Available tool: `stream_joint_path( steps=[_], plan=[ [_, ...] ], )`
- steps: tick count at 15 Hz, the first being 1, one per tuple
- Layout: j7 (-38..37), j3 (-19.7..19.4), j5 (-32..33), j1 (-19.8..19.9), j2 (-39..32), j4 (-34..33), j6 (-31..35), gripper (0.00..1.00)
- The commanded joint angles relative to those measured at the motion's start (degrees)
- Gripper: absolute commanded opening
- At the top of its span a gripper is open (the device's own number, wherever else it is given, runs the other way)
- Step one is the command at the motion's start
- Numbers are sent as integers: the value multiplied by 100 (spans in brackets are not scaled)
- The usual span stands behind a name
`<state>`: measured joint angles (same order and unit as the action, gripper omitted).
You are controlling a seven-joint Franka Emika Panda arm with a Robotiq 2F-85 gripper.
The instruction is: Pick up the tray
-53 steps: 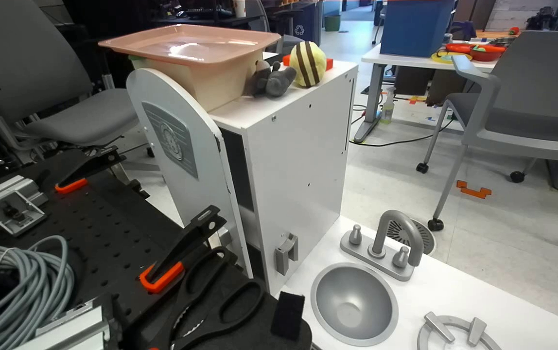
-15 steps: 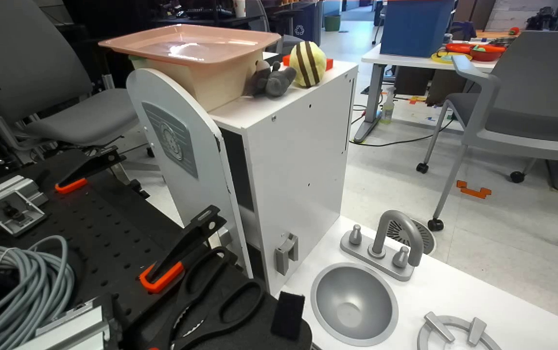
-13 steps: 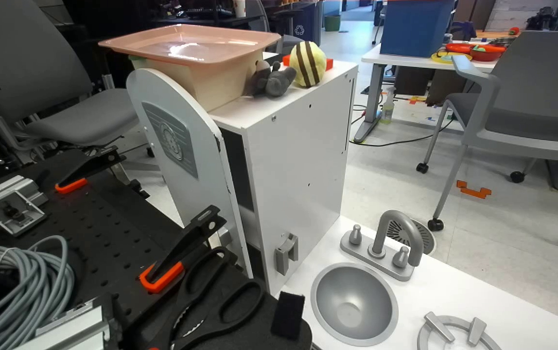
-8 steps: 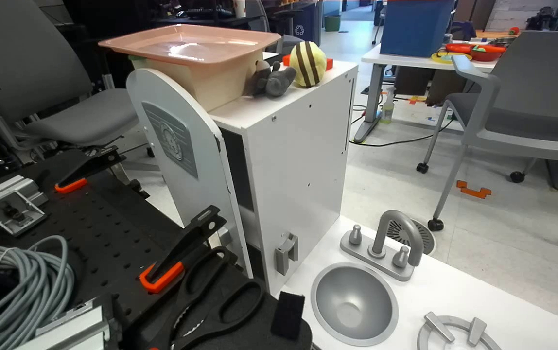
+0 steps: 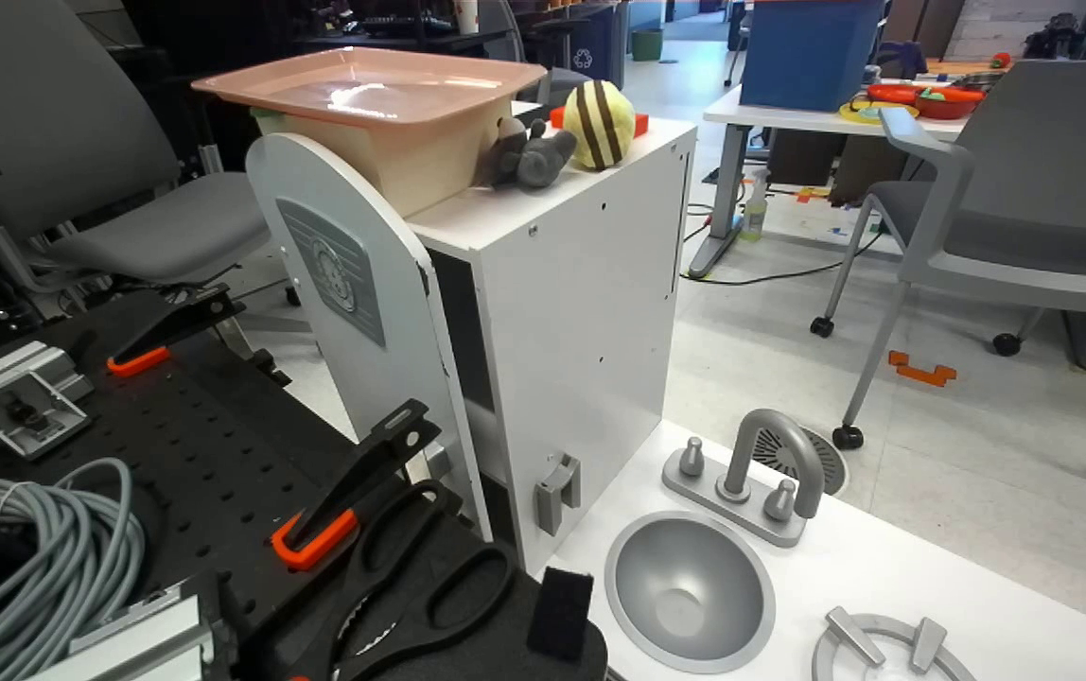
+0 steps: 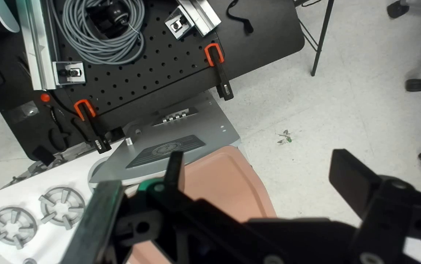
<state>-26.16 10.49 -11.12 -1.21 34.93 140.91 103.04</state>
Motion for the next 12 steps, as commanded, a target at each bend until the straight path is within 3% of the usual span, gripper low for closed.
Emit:
stream_joint_path(
  steps=[1,12],
  plan=[
    [23,-50,25,47,-61,-108,-30,100],
    [-47,-611,292,697,-38,-373,-406,100]
  ],
)
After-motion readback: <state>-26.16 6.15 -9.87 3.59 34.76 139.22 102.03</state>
